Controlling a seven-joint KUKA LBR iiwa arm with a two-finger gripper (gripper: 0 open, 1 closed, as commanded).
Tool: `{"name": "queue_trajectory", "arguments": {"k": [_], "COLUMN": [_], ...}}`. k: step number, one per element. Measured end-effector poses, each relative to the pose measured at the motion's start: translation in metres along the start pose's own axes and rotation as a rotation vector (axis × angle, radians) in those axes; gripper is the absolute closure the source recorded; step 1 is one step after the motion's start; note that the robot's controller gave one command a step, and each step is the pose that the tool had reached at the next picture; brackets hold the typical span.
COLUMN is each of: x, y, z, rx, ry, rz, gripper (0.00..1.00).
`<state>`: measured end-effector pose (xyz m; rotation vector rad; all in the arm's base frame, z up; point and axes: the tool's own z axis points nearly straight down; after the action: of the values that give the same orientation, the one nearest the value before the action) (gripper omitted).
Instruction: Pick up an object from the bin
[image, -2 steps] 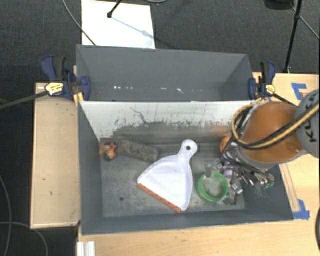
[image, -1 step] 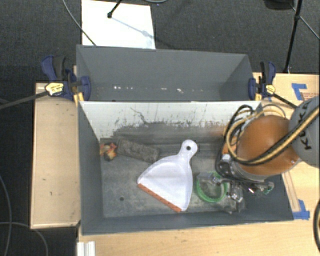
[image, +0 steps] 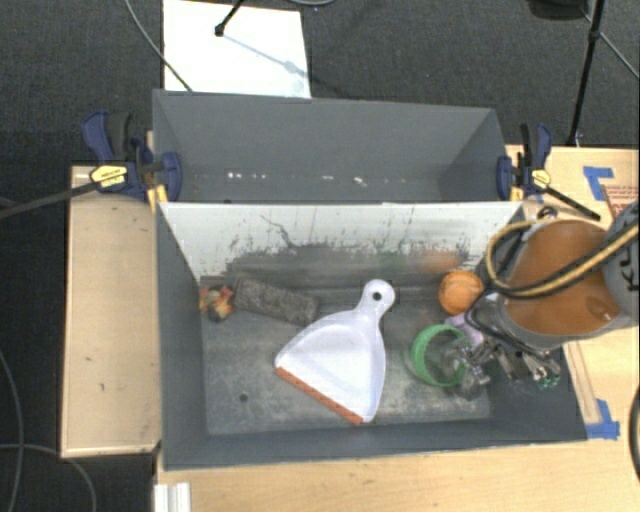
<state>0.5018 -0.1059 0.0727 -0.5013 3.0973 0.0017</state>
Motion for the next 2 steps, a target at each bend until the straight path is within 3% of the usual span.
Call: {"name": "queue_trajectory", "arguments": {"k": [2], "x": [0.0006], "y": [-0.0122], "z": [0.0023], "rx": [0.001], "ry": [-0.001], "rz": [0.023], "gripper": [1.00]}}
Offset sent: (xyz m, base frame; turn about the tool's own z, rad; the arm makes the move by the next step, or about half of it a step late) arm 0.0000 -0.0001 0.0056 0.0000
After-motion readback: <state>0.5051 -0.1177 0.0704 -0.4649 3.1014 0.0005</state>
